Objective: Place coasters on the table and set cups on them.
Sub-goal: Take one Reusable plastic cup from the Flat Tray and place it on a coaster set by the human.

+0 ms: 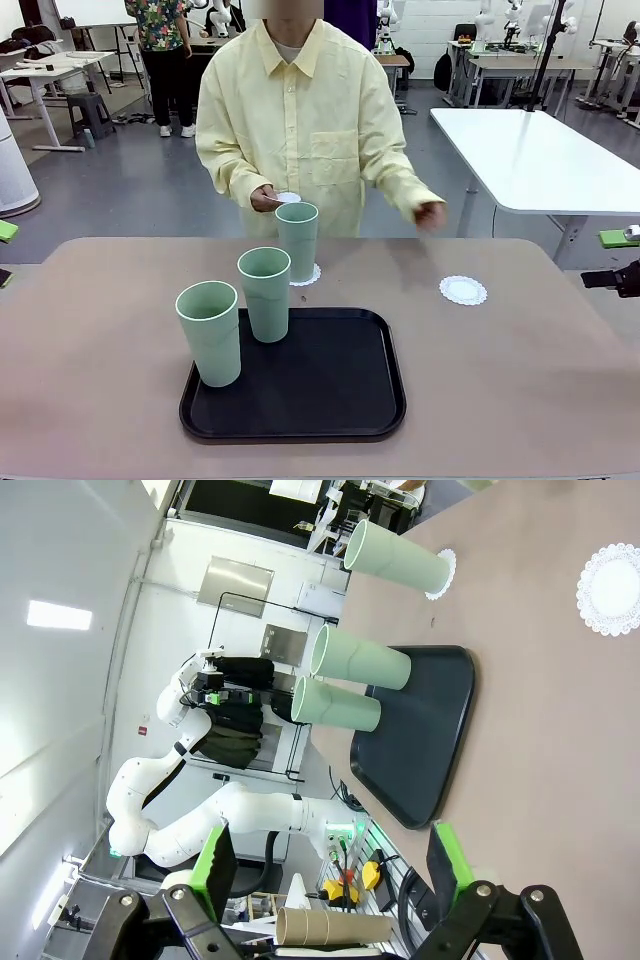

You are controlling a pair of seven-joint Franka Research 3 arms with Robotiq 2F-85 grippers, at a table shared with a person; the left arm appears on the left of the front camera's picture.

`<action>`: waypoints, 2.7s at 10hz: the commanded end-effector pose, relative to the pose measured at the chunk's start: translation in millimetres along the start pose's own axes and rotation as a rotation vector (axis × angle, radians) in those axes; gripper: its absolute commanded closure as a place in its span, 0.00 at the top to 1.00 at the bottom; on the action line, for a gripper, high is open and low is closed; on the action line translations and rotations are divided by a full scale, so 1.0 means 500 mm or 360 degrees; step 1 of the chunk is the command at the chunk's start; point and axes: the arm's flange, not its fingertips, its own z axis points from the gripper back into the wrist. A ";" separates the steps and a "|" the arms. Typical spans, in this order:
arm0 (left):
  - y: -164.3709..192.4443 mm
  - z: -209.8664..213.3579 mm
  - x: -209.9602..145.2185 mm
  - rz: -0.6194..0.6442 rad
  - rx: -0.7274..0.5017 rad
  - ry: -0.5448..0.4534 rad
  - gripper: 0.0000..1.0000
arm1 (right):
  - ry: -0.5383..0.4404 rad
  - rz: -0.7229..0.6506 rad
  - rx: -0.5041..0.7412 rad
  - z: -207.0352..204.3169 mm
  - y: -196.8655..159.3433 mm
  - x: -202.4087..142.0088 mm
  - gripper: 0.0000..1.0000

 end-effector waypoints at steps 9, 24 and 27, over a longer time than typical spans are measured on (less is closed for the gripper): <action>0.003 0.001 0.000 -0.0032 -0.0030 -0.0013 1.00 | -0.0017 -0.0004 0.0006 -0.001 -0.002 -0.002 1.00; 0.003 0.001 0.000 -0.0032 -0.0030 -0.0013 1.00 | 0.0628 0.1410 -0.0703 -0.400 0.189 0.233 1.00; 0.003 0.001 0.000 -0.0032 -0.0030 -0.0013 1.00 | 0.0820 0.1833 -0.0956 -0.581 0.205 0.200 1.00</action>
